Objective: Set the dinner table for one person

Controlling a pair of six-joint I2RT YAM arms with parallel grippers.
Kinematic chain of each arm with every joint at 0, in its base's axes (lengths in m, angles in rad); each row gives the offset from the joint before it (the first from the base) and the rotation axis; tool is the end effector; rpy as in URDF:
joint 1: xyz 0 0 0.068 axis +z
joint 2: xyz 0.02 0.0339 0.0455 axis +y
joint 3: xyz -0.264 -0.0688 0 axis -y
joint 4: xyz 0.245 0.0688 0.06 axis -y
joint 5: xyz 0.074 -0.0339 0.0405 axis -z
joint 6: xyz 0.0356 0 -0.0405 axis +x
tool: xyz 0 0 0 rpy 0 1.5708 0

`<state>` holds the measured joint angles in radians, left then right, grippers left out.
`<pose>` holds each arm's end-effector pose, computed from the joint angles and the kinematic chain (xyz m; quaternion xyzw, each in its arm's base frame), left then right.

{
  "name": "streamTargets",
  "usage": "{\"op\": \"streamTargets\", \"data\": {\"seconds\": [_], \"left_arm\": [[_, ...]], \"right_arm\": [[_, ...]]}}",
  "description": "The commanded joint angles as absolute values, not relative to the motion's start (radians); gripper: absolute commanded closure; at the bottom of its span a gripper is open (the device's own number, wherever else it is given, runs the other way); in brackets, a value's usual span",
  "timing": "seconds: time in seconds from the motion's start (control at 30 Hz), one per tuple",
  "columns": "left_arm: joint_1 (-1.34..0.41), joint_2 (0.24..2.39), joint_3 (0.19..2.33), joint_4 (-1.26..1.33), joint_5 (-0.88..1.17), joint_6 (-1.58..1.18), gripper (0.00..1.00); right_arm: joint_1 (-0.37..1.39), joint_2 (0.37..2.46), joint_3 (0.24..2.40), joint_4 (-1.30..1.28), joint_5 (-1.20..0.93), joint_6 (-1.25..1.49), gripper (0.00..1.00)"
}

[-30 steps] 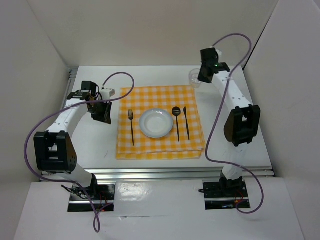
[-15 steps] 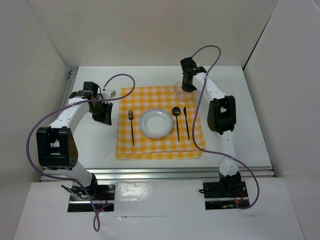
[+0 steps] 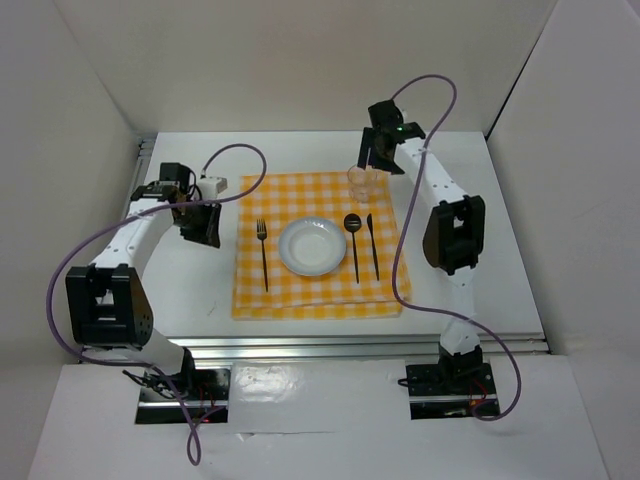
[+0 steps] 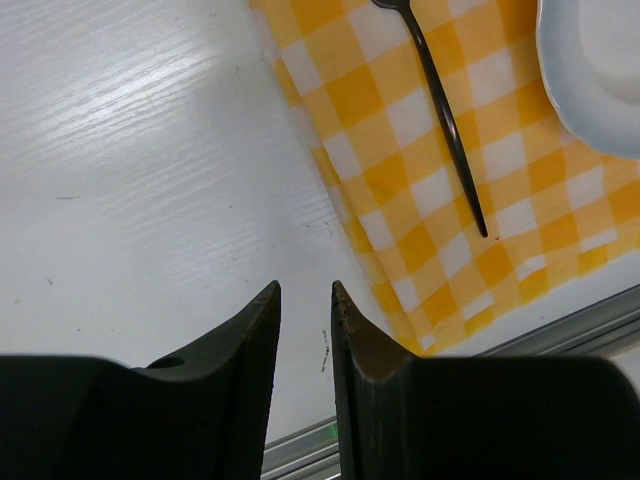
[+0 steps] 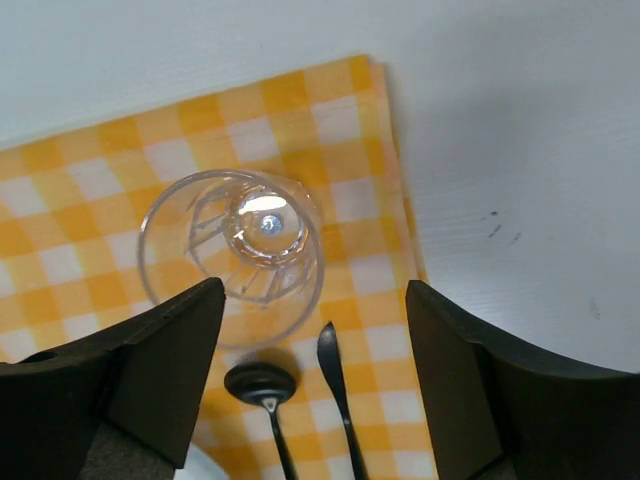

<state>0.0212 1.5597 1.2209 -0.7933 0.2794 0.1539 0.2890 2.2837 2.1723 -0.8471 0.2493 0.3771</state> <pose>0.3142 -0.0032 0.2547 0.0943 0.9624 -0.1165 0.2265 0.4867 0.1356 0.2568 0.0791 0.9435 -0.0143 0.3214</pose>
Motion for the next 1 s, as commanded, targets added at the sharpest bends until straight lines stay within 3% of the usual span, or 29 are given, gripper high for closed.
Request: {"op": "streamTargets", "data": {"seconds": [0.0,0.1,0.23,0.27,0.33,0.5,0.6,0.63,0.77,0.97], "left_arm": [[0.043,1.479,1.218,-0.798,0.304,0.176,0.66],[0.061,1.441,1.174,-0.787,0.293,0.21,0.66],[0.089,1.405,1.135,-0.845,0.097,0.245,0.66],[0.098,1.394,1.126,-0.863,0.047,0.245,0.66],[0.156,1.394,1.126,-0.923,-0.062,0.245,0.66],[0.297,1.232,1.065,-0.956,-0.126,0.293,0.66],[0.307,1.091,1.065,-0.965,-0.181,0.345,0.57],[0.316,1.034,1.065,-0.965,-0.181,0.356,0.49],[0.316,0.974,1.095,-1.0,-0.149,0.376,0.43],[0.316,0.974,1.131,-1.075,-0.085,0.341,0.43]], "right_arm": [[0.267,2.049,2.168,-0.854,0.293,0.38,0.18],[0.232,1.834,1.986,-0.854,0.189,0.39,0.13],[0.14,1.544,1.525,-0.854,0.086,0.466,0.06],[0.115,1.487,1.464,-0.854,0.075,0.483,0.0],[0.046,1.337,1.348,-0.864,0.103,0.515,0.0],[0.0,1.151,1.292,-0.946,0.056,0.54,0.0],[0.0,1.094,1.279,-1.018,-0.057,0.54,0.0],[0.0,1.08,1.264,-1.04,-0.067,0.54,0.0],[0.0,1.008,1.217,-1.061,-0.12,0.503,0.0],[0.0,0.948,1.207,-1.091,-0.143,0.469,0.0]]}}
